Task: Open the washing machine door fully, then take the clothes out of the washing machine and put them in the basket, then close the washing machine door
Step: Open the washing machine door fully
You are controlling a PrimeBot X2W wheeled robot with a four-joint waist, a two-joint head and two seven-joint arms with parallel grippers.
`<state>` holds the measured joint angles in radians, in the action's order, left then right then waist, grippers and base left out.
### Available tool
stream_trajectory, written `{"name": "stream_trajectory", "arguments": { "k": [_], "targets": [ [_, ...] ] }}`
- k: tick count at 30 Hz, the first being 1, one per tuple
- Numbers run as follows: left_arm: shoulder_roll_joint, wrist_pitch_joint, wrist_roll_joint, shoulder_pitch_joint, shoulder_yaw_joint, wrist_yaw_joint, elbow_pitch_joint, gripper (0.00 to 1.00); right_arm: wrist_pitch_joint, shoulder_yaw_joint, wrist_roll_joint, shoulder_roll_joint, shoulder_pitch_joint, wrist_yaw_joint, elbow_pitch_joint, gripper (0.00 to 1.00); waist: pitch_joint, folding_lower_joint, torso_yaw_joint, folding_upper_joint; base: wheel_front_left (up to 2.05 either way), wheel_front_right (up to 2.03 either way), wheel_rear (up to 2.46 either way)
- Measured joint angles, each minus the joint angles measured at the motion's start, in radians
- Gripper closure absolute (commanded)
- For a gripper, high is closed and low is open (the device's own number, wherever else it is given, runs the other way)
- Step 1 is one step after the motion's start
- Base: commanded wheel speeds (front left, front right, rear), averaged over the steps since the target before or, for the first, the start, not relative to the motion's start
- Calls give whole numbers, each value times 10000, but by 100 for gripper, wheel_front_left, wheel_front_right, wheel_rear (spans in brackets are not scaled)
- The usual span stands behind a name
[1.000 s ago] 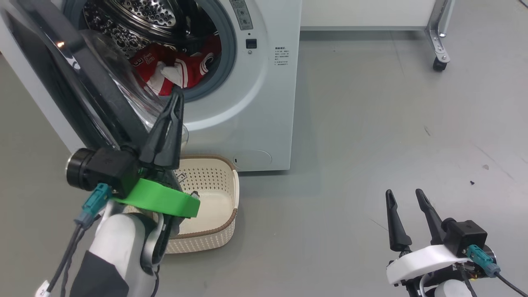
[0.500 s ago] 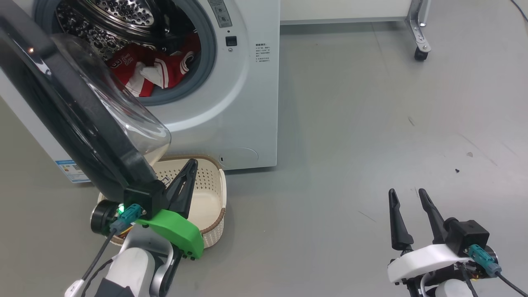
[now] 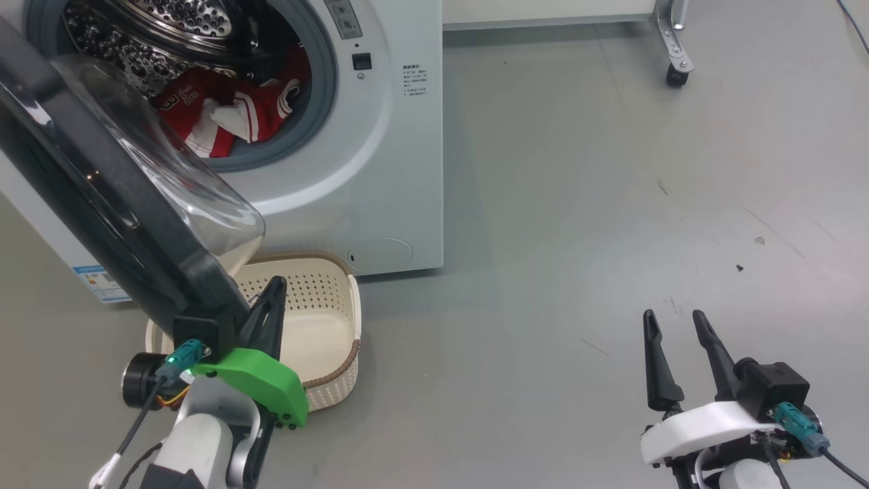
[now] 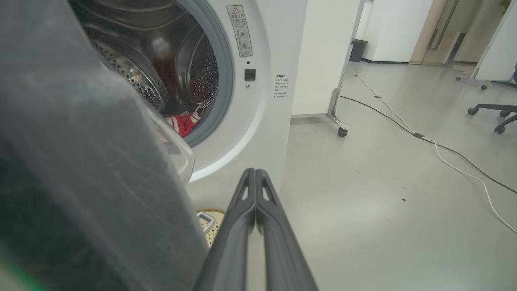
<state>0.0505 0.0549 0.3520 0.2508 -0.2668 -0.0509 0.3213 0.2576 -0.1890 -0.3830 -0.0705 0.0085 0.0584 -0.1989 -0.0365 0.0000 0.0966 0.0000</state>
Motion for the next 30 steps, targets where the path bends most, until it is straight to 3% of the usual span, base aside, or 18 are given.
{"name": "stream_trajectory", "arguments": {
  "k": [16, 30],
  "targets": [
    [-54, 303, 84, 156, 203, 140, 692, 100, 0, 221, 86, 82, 3, 56, -67, 0, 1, 0, -152, 0, 0, 0, 0],
    [-146, 614, 364, 263, 0, 19, 1139, 100, 0, 410, 148, 100, 198, 125, -98, 0, 169, 0, -883, 0, 0, 0, 0]
  ]
}}
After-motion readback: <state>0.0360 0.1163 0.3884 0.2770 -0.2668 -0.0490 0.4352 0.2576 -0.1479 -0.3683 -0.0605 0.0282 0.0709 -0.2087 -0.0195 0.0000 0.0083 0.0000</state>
